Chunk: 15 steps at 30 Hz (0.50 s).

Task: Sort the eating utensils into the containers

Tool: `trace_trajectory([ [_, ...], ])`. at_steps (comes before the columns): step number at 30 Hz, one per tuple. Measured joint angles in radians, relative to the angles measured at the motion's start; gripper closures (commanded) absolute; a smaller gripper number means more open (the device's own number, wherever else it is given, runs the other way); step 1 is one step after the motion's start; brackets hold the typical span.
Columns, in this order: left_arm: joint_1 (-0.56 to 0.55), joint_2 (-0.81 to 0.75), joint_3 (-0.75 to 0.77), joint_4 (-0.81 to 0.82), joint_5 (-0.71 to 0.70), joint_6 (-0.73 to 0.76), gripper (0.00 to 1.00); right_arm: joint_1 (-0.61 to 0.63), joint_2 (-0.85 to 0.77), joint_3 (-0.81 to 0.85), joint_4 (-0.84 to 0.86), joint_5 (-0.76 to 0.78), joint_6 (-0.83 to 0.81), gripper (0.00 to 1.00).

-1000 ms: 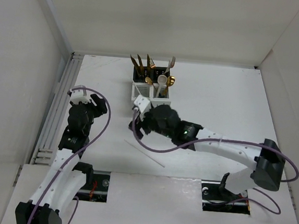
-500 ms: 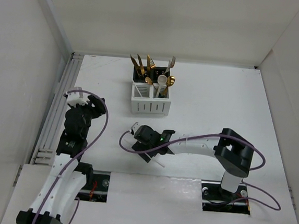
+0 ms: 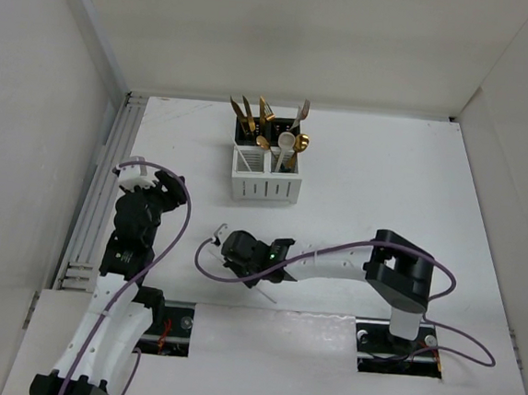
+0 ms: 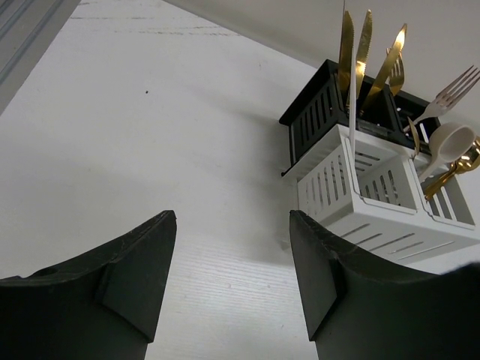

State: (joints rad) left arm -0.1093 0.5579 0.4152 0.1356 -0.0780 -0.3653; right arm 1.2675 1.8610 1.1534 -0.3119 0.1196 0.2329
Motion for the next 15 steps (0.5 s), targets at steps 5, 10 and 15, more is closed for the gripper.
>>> trace_trajectory([
  [5,0.000,-0.007,-0.002,-0.002,0.000,0.000,0.41,-0.001,0.025,0.039,-0.009,0.023,0.024,1.00],
  [10,0.002,-0.009,-0.002,-0.002,-0.003,0.000,0.41,0.004,0.015,0.050,-0.057,0.082,0.017,1.00],
  [15,0.014,-0.008,-0.002,-0.006,-0.021,0.000,0.41,-0.038,-0.067,0.077,-0.098,0.127,-0.020,1.00],
])
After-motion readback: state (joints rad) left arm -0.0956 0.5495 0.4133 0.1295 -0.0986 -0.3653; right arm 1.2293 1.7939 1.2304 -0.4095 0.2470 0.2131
